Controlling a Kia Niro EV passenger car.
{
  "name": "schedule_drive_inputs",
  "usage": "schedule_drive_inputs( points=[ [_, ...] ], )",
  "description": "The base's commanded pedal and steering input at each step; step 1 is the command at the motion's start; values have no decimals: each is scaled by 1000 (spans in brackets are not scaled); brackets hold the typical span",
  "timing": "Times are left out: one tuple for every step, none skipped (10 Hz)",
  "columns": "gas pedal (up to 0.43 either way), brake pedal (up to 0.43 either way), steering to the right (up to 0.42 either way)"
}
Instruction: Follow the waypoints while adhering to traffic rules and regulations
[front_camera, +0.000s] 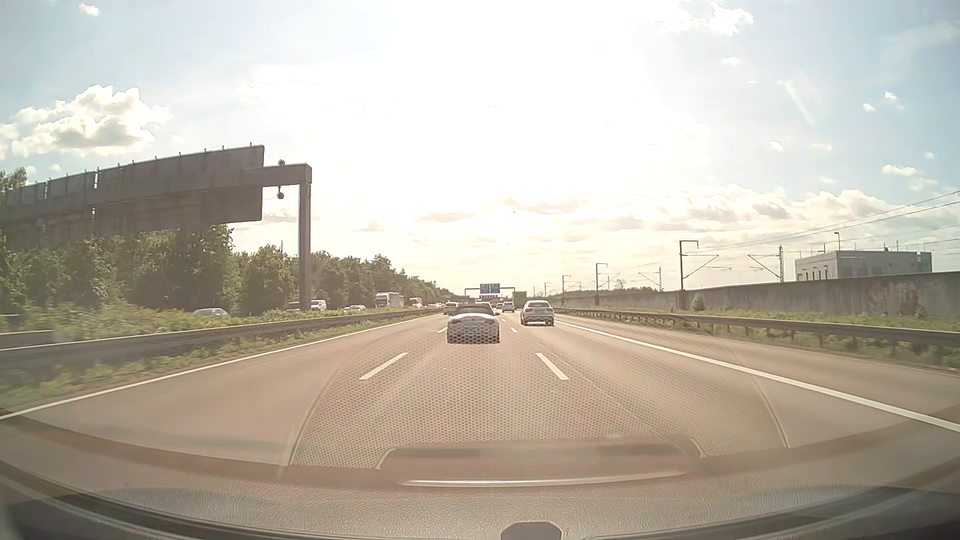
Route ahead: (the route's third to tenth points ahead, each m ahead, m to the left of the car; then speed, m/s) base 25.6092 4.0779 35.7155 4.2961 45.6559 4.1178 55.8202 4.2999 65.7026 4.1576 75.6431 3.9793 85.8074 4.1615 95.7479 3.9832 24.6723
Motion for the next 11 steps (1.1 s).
schedule_drive_inputs(
  points=[
    [79, 0, -5],
    [79, 0, -5],
    [79, 0, -6],
    [79, 0, -5],
    [79, 0, -5],
    [79, 0, -5],
    [79, 0, -5],
    [79, 0, -4],
    [87, 0, -4],
    [98, 0, -4],
    [110, 0, -3]
  ],
)
